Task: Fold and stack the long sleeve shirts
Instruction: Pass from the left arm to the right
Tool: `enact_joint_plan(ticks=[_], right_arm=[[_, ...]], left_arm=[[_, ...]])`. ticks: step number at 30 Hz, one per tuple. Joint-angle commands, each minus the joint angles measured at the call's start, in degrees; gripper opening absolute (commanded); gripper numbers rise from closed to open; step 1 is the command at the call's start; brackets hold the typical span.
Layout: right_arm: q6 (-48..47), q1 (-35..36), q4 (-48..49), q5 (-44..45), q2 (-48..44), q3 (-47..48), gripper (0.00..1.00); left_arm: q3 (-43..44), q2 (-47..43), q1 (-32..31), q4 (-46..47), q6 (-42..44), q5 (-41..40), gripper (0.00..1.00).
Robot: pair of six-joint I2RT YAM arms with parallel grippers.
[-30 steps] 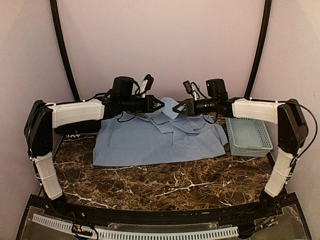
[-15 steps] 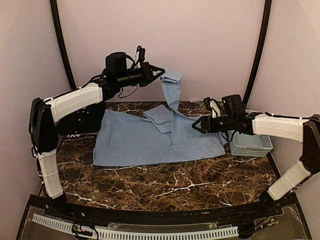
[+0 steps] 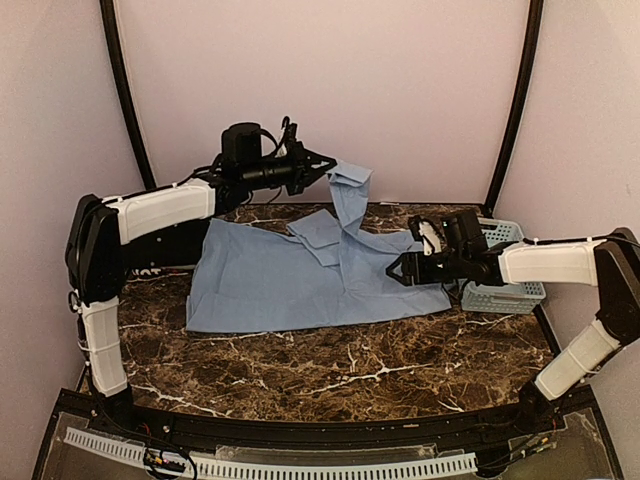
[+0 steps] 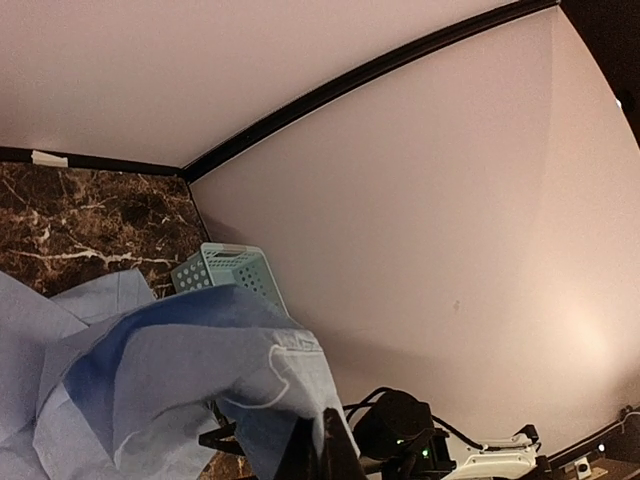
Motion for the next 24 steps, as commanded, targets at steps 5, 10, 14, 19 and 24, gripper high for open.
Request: enact_joint_plan(ticks=[5,10,14,19,24], right_arm=[[0.8,1.9,12.0,-2.9,-7.3,0.4,0.73],[7.9,3.6,13.1,-5.0,-6.5,6.8,0.76],[15.6,6.2,16.1,-3.6,-4.9,9.7,0.78],[22.5,7.0,18.5,-4.5,-1.4,13.0,0.79],[26.7,7.1,21.3,-8.5,2.7,15.5,0.75]], left_arm=[[-16.3,-9.1,-0.2,14.3,-14.4,-1.6,0.0],[-21.1,-12.2,-0.6,14.8,-13.4,-4.1,0.0],[-23.7,-13.1,-1.1,17.6,-13.7,-5.4,0.0],[-24.9,-13.3,-1.9,18.4,-12.9,-5.7,0.0],[-26.7,-13.5,-2.2,19.8,-12.6,-5.3,0.0]])
